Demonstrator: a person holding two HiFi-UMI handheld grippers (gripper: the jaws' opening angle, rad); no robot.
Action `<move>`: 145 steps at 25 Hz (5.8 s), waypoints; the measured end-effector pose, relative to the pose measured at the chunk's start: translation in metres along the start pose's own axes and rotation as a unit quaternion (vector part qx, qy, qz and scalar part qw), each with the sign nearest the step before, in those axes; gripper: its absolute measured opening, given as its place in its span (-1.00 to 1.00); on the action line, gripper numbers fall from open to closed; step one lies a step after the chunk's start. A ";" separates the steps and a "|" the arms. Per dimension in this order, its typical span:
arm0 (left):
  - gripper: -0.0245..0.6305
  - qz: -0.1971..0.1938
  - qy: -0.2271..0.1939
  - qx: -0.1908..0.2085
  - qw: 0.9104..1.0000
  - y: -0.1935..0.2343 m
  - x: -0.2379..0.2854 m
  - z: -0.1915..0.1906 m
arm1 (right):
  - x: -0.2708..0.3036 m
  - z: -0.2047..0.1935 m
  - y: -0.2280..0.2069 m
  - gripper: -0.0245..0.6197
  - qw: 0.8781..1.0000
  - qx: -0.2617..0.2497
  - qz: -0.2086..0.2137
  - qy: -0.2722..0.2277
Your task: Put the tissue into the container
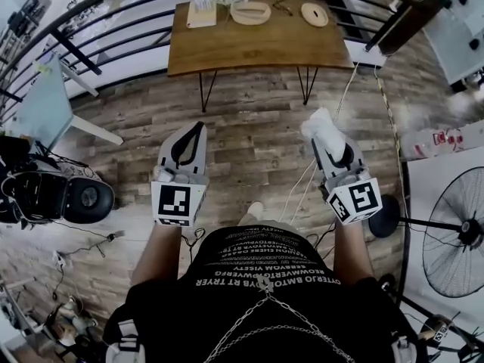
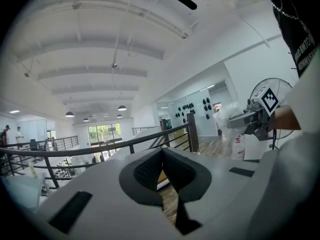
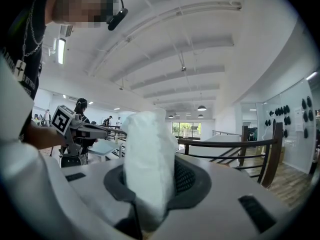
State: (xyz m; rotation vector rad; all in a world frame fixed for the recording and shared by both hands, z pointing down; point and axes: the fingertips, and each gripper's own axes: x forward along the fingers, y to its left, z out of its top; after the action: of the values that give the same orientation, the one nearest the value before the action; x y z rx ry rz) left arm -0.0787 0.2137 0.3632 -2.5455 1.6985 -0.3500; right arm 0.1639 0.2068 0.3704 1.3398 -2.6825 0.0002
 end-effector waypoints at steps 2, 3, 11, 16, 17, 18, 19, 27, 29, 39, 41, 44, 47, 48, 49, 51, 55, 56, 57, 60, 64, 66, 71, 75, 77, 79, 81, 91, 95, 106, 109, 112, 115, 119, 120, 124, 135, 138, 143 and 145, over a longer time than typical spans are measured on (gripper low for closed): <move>-0.85 0.004 -0.002 0.007 1.000 -0.005 0.010 0.006 | 0.002 0.000 -0.013 -0.57 1.000 0.002 0.001 -0.005; -0.85 0.006 -0.004 0.011 1.000 -0.007 0.015 0.010 | 0.004 0.001 -0.019 -0.57 1.000 0.003 0.003 -0.008; -0.85 0.022 -0.001 0.016 1.000 -0.006 0.022 0.019 | 0.014 0.010 -0.039 -0.57 1.000 -0.006 0.015 -0.020; -0.85 0.028 0.021 0.010 0.999 0.002 0.017 0.002 | 0.025 0.006 -0.039 -0.57 1.000 -0.003 0.021 -0.015; -0.85 0.030 0.024 0.009 0.999 0.006 0.017 -0.001 | 0.028 0.006 -0.037 -0.57 1.000 -0.003 0.022 -0.015; -0.85 0.032 0.026 0.007 0.999 0.009 0.018 -0.002 | 0.030 0.006 -0.036 -0.57 1.000 -0.004 0.024 -0.014; -0.85 0.034 0.025 0.006 0.999 0.012 0.019 -0.003 | 0.032 0.006 -0.034 -0.57 1.000 -0.005 0.024 -0.013; -0.85 0.016 0.012 0.012 1.000 0.020 0.036 0.004 | 0.047 0.008 -0.029 -0.57 1.000 -0.004 0.019 -0.015; -0.85 0.013 0.015 0.011 1.000 0.020 0.038 0.002 | 0.050 0.007 -0.032 -0.57 1.000 -0.003 0.017 -0.014; -0.85 0.009 0.021 0.013 1.000 0.031 0.054 0.001 | 0.063 0.007 -0.043 -0.57 1.000 0.001 0.008 -0.011; -0.85 0.008 0.023 0.013 1.000 0.032 0.057 -0.001 | 0.066 0.007 -0.045 -0.57 1.000 0.001 0.007 -0.011; -0.85 0.004 0.025 0.012 1.000 0.033 0.063 -0.001 | 0.070 0.007 -0.047 -0.57 1.000 0.003 0.005 -0.011; -0.85 0.000 0.026 0.012 1.000 0.035 0.071 0.001 | 0.075 0.008 -0.052 -0.57 1.000 0.005 0.002 -0.010; -0.85 -0.001 0.026 0.011 1.000 0.037 0.074 0.001 | 0.077 0.008 -0.053 -0.57 1.000 0.005 0.001 -0.009; -0.85 -0.002 0.026 0.010 1.000 0.039 0.077 0.000 | 0.080 0.009 -0.055 -0.57 1.000 0.005 0.000 -0.009; -0.85 -0.004 0.026 0.008 1.000 0.042 0.084 -0.001 | 0.085 0.009 -0.057 -0.57 1.000 0.004 -0.002 -0.008; -0.85 -0.007 0.024 0.006 1.000 0.049 0.097 -0.002 | 0.098 0.011 -0.063 -0.57 1.000 0.002 -0.004 -0.008; -0.85 -0.007 0.023 0.005 1.000 0.052 0.100 -0.002 | 0.101 0.011 -0.063 -0.57 1.000 0.002 -0.004 -0.009; -0.85 -0.007 0.023 0.005 1.000 0.055 0.103 -0.002 | 0.105 0.012 -0.064 -0.57 1.000 0.002 -0.005 -0.008; -0.85 -0.008 0.022 0.005 1.000 0.066 0.112 -0.003 | 0.119 0.014 -0.066 -0.57 1.000 0.001 -0.006 -0.007; -0.85 -0.009 0.024 0.006 1.000 0.081 0.126 -0.004 | 0.137 0.018 -0.070 -0.57 1.000 -0.001 -0.007 -0.010; -0.85 -0.010 0.023 0.008 1.000 0.089 0.133 -0.003 | 0.146 0.021 -0.071 -0.57 1.000 -0.004 -0.009 -0.011; -0.85 -0.012 0.017 0.010 1.000 0.111 0.148 0.001 | 0.169 0.032 -0.073 -0.57 1.000 -0.008 -0.013 -0.017; -0.85 -0.019 0.013 0.014 1.000 0.127 0.159 0.003 | 0.187 0.041 -0.076 -0.57 0.999 -0.012 -0.019 -0.022; -0.85 -0.023 0.013 0.015 1.000 0.136 0.165 0.003 | 0.197 0.045 -0.076 -0.57 0.999 -0.014 -0.022 -0.024; -0.85 -0.025 0.011 0.016 0.999 0.146 0.170 0.003 | 0.207 0.049 -0.075 -0.57 0.999 -0.016 -0.025 -0.025; -0.85 -0.027 0.009 0.016 0.999 0.155 0.175 0.003 | 0.216 0.053 -0.073 -0.57 0.999 -0.019 -0.027 -0.027; -0.85 -0.045 0.006 0.013 0.999 0.181 0.188 -0.002 | 0.238 0.061 -0.068 -0.57 0.999 -0.021 -0.043 -0.024; -0.85 -0.050 0.007 0.010 0.999 0.184 0.189 -0.007 | 0.244 0.063 -0.063 -0.57 0.999 -0.024 -0.041 -0.023; -0.85 -0.039 0.002 0.000 0.999 0.191 0.184 -0.005 | 0.252 0.070 -0.056 -0.57 0.999 -0.034 -0.030 -0.018; -0.85 -0.038 0.003 -0.003 0.999 0.190 0.186 -0.006 | 0.252 0.065 -0.060 -0.57 0.999 -0.028 -0.034 -0.018; -0.85 -0.038 0.005 -0.001 0.999 0.188 0.189 -0.007 | 0.252 0.063 -0.063 -0.57 0.999 -0.025 -0.034 -0.019; -0.85 -0.037 0.006 -0.004 0.999 0.184 0.191 -0.008 | 0.248 0.059 -0.064 -0.57 0.999 -0.021 -0.034 -0.018; -0.85 -0.041 0.006 -0.002 0.999 0.180 0.192 -0.007 | 0.246 0.060 -0.069 -0.57 0.999 -0.019 -0.039 -0.020; -0.85 -0.041 0.006 -0.001 0.999 0.180 0.192 -0.007 | 0.247 0.061 -0.069 -0.57 0.999 -0.019 -0.039 -0.021; -0.85 -0.036 0.009 -0.004 0.999 0.184 0.193 -0.010 | 0.251 0.059 -0.068 -0.57 0.999 -0.018 -0.035 -0.020; -0.85 -0.039 0.011 -0.007 0.999 0.178 0.198 -0.010 | 0.254 0.060 -0.074 -0.57 0.999 -0.018 -0.030 -0.020; -0.85 -0.041 0.014 -0.006 0.999 0.178 0.198 -0.011 | 0.256 0.060 -0.073 -0.57 0.999 -0.017 -0.027 -0.018; -0.85 -0.047 0.017 -0.006 0.999 0.173 0.201 -0.014 | 0.260 0.058 -0.074 -0.57 0.999 -0.018 -0.024 -0.017; -0.85 -0.053 0.019 -0.005 0.998 0.168 0.203 -0.015 | 0.262 0.058 -0.076 -0.57 0.999 -0.018 -0.025 -0.017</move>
State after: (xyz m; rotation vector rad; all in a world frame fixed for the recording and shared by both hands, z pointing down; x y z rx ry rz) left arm -0.1599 -0.0370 0.3790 -2.6597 1.5854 -0.3978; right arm 0.0620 -0.0509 0.3413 1.4083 -2.6637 -0.0763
